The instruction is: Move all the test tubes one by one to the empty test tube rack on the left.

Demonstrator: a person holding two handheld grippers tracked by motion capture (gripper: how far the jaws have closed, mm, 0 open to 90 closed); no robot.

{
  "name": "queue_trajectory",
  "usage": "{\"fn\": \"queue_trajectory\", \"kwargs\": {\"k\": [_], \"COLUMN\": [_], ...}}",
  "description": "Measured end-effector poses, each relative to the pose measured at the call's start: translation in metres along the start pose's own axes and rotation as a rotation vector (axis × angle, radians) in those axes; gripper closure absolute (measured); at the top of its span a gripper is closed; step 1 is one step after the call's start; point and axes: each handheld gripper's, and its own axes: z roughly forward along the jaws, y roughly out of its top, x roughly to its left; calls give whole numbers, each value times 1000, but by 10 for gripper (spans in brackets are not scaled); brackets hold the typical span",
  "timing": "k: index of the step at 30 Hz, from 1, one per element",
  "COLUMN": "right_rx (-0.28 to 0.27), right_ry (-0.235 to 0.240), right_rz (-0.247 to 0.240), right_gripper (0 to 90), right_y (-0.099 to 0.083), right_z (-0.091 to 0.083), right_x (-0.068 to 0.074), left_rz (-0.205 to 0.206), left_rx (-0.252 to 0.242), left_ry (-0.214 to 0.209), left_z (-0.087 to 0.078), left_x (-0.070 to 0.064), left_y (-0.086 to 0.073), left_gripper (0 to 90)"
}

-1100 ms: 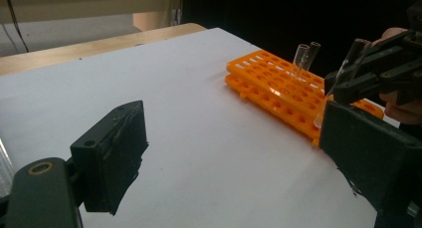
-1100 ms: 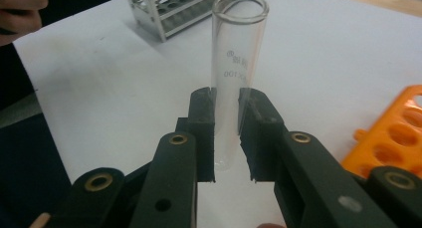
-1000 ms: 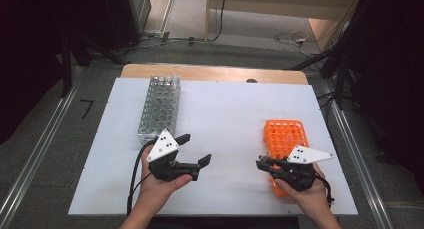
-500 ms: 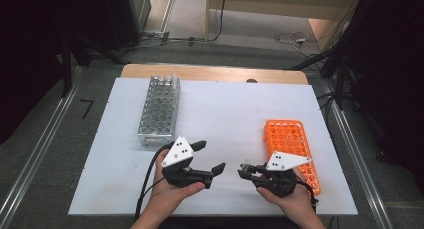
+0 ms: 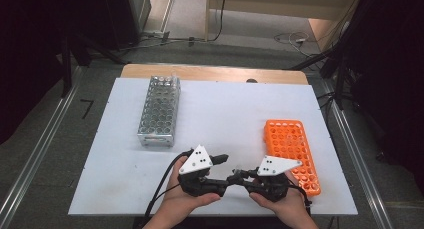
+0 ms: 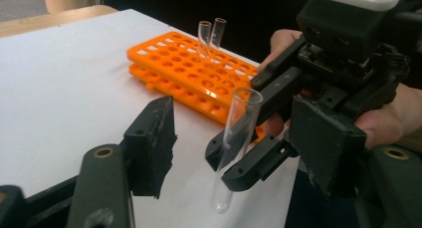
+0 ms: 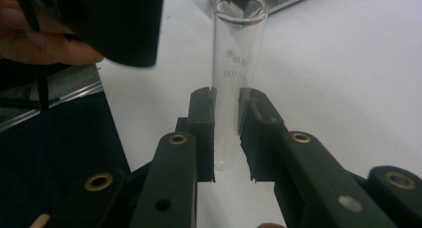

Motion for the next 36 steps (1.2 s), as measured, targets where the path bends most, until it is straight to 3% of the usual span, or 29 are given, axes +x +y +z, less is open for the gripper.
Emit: {"fn": "queue_trajectory", "kwargs": {"k": [11, 20, 36], "right_rx": [-1, -4, -13], "right_ry": [24, 43, 50], "right_rz": [-14, -24, -13], "right_gripper": [741, 741, 737], "right_y": [1, 1, 0], "right_z": [2, 3, 3], "right_x": [5, 8, 5], "left_rz": [16, 22, 51], "left_rx": [12, 7, 6], "left_ry": [-34, -29, -1], "left_z": [7, 7, 7], "left_x": [-7, -5, -6], "left_y": [-1, -1, 0], "left_gripper": [613, 733, 763]}}
